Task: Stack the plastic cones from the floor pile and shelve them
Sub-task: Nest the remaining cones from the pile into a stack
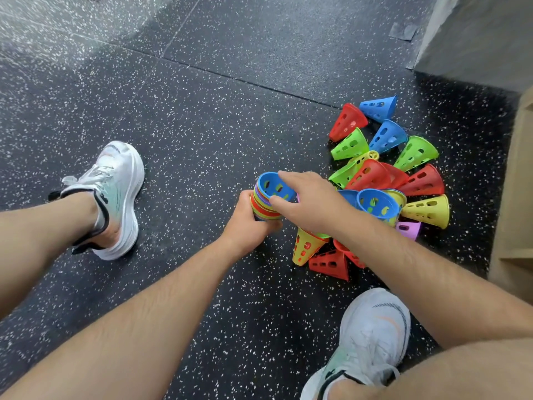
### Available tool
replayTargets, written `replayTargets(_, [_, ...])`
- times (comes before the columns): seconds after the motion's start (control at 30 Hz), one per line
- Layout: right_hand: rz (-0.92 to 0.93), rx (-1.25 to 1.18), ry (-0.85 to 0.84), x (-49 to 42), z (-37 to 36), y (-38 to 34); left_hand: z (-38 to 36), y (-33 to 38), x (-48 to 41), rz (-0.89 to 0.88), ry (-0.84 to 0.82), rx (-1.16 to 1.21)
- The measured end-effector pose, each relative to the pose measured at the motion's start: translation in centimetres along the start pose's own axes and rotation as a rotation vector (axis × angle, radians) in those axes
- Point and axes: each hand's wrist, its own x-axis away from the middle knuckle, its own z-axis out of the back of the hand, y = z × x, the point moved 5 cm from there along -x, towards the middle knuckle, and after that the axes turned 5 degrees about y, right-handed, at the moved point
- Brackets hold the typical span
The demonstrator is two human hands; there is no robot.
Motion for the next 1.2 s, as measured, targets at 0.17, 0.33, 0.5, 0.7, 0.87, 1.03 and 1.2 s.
replayTargets(0.17, [-0.040, -0.017, 0.156, -1.5, 2.4, 2.2, 0.3, 0.3, -0.1, 0.009, -0.004, -0.013])
replayTargets(0.33, [-0.082, 0.268, -0.023, -1.8, 1.3, 4.2, 0.1, 0.4, 0.1, -0.016, -0.013, -0.037])
replayTargets(0.5, [-0.101, 0.411, -0.110, -1.3, -0.5, 4.5, 0.0, 0.3, 0.1, -0.005, -0.015, -0.021])
replayTargets(0.7, [-0.058, 0.478, -0.045, -1.4, -0.8, 4.3, 0.1, 0.4, 0.1, -0.014, -0.022, -0.018])
replayTargets(0.87, [-0.082, 0.383, 0.047, -1.9, -0.2, 4.7, -0.1, 0.4, 0.1, -0.020, -0.024, -0.022])
replayTargets(1.03, [-0.045, 0.045, 0.344, -2.0, 1.5, 4.8, -0.2, 0.2, 0.0, -0.015, -0.021, -0.003])
replayTargets(1.2, [0.021, -0.132, 0.611, -1.1, 4.2, 4.6, -0.1, 0.1, -0.1, -0.003, -0.017, 0.009])
